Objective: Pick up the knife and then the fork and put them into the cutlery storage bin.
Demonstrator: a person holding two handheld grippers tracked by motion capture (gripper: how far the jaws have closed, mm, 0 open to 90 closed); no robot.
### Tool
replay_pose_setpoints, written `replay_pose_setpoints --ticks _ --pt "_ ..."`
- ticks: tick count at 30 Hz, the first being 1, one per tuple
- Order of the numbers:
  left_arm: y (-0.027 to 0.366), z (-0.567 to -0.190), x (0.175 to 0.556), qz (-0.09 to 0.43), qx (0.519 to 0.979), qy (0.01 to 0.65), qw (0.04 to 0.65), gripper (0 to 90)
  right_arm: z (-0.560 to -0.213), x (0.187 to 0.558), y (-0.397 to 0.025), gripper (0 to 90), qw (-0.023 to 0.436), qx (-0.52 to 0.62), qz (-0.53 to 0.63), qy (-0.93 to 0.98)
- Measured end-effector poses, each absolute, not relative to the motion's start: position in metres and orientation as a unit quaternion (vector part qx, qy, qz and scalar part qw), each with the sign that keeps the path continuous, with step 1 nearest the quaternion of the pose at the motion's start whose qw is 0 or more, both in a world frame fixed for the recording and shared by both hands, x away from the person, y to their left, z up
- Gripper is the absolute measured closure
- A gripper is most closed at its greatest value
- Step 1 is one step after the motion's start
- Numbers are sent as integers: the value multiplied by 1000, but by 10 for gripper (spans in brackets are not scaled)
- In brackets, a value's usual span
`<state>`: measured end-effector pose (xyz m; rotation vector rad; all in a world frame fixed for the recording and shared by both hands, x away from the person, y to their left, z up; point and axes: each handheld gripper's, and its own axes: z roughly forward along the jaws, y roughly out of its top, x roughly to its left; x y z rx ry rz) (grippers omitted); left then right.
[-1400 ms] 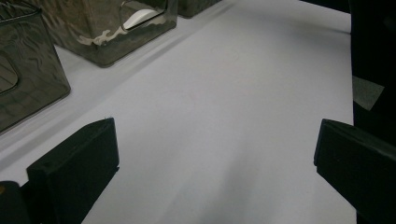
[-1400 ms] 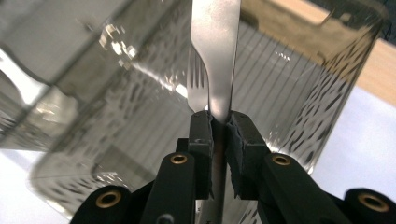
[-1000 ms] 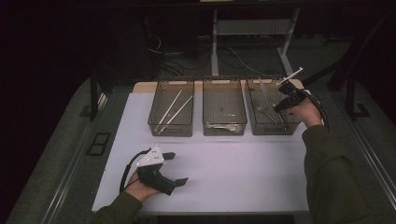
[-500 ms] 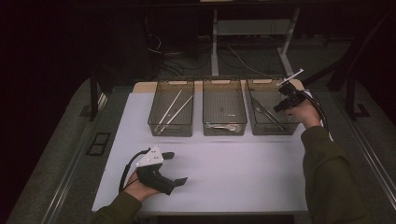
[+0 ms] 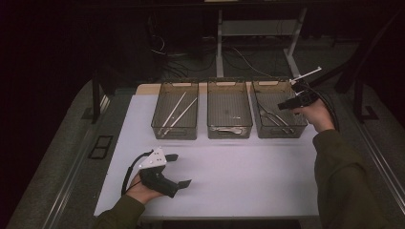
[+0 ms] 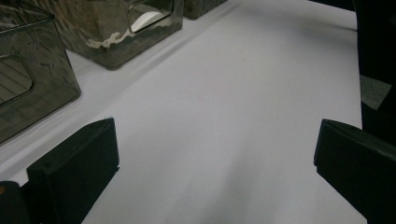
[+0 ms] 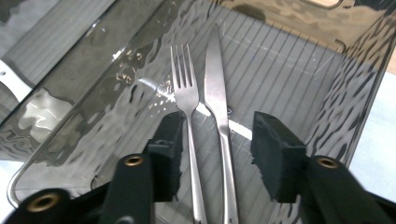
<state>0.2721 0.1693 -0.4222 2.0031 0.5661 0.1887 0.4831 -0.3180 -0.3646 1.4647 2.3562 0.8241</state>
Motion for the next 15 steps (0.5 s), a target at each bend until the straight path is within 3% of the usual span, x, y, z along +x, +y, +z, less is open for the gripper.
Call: replay_pose_setpoints --ticks 15 --pt "173 -423 282 79 825 235 509 0 -362 455 -323 298 162 482 345 789"
